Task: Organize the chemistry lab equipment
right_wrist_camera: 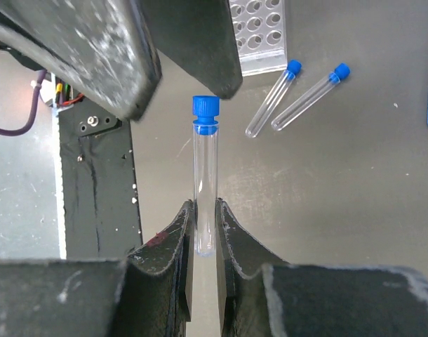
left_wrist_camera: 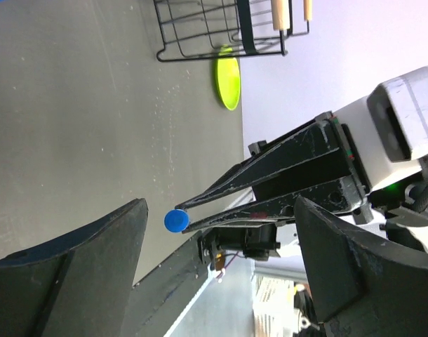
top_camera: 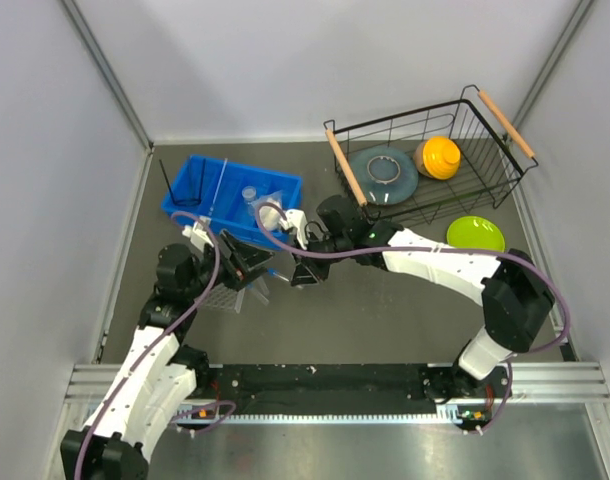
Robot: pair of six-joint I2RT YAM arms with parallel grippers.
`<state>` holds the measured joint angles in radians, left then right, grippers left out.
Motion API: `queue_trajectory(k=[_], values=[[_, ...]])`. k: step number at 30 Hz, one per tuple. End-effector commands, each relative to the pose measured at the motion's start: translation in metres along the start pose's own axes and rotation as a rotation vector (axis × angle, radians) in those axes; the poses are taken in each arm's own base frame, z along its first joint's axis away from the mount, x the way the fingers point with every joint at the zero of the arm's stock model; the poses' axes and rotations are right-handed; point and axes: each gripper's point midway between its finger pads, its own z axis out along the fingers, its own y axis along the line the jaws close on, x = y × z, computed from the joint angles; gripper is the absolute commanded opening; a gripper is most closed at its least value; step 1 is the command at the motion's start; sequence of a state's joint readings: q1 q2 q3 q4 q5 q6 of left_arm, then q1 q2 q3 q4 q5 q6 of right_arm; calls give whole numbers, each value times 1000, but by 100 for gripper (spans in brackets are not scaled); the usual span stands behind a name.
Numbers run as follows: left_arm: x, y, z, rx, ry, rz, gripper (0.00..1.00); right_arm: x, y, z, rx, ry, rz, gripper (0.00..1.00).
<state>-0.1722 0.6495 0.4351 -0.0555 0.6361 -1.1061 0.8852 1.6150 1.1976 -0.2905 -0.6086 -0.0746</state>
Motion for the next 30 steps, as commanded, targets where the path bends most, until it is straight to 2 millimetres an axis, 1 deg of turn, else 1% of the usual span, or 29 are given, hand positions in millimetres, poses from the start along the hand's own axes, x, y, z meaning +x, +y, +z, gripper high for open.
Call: queue_trajectory(k=[1, 2, 3, 5, 6, 7, 8, 10, 12, 14, 20, 21, 25, 26, 28, 30], values=[[8, -20, 1, 64, 64, 55, 88, -27, 14, -16, -40, -87, -57, 6], [9, -16, 3, 47, 66, 53, 87, -27, 14, -17, -39, -88, -56, 6], [10, -15, 3, 39, 70, 56, 83, -28, 13, -17, -39, -90, -58, 6], [15, -6, 6, 3, 88, 56, 80, -27, 14, -17, -43, -88, -58, 6], [17, -4, 7, -2, 94, 58, 75, -27, 14, -17, -45, -88, -58, 6], [20, -4, 8, -4, 106, 58, 73, -28, 15, -17, -45, -89, -59, 6], [20, -2, 10, -13, 100, 57, 72, -27, 14, -17, -44, -89, -59, 6], [23, -2, 12, -15, 111, 66, 65, -27, 14, -16, -43, -87, -60, 6], [23, -3, 13, -12, 108, 74, 62, -26, 14, -16, -43, -86, -61, 6], [24, -2, 15, -17, 114, 75, 57, -26, 14, -16, -45, -86, -61, 6], [24, 3, 15, -34, 98, 72, 47, -25, 14, -15, -46, -83, -67, 6], [24, 3, 15, -33, 97, 71, 47, -25, 13, -16, -45, -84, -65, 6], [23, 3, 14, -31, 85, 75, 40, -24, 13, -15, -43, -82, -70, 6], [23, 3, 14, -31, 85, 73, 36, -25, 12, -15, -42, -83, -70, 6], [24, 2, 13, -29, 86, 75, 32, -24, 12, -15, -41, -80, -69, 6], [24, 1, 13, -26, 86, 78, 23, -23, 12, -15, -40, -79, -74, 6]])
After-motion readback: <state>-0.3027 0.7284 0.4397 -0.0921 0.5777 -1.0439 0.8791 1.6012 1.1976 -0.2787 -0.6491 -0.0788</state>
